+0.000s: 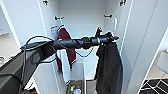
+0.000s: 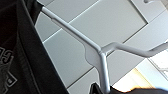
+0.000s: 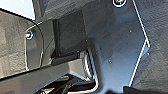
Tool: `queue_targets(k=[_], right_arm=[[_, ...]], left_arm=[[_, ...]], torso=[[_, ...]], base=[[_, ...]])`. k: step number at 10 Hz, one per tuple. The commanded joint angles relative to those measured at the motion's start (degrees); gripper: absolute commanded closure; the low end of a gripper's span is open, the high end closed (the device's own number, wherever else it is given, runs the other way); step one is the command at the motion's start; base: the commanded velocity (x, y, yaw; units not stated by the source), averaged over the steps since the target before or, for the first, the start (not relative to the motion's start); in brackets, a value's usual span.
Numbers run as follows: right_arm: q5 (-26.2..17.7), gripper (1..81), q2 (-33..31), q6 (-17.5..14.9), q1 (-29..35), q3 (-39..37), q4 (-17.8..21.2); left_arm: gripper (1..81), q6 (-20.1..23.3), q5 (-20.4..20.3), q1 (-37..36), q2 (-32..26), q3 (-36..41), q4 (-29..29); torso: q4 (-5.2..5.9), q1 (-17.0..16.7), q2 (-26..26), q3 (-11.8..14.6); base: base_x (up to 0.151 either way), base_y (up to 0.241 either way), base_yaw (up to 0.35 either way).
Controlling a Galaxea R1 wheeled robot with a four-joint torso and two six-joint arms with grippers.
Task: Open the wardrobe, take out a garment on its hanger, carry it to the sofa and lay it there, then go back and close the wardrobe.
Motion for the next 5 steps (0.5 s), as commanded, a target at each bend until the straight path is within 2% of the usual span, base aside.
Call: queue_targets(k=[1,5], right_arm=[[-3.22,1.0,0.39,0.05,2.09,0.4,0.23],[-3.13,1.0,0.39,-0.03,2.01,0.4,0.23]], left_arm=[[81.1,0.85,-2.19,-11.41,-0.2,0.09,1.35],[81.1,0.94,-2.01,-10.8,-0.73,0.97,1.35]], torso=[[0.0,0.0,0.0,0.0],[0.0,0.0,0.0,0.0]], base=[[-0.103,0.0,0.0],[-0.103,0.0,0.0]])
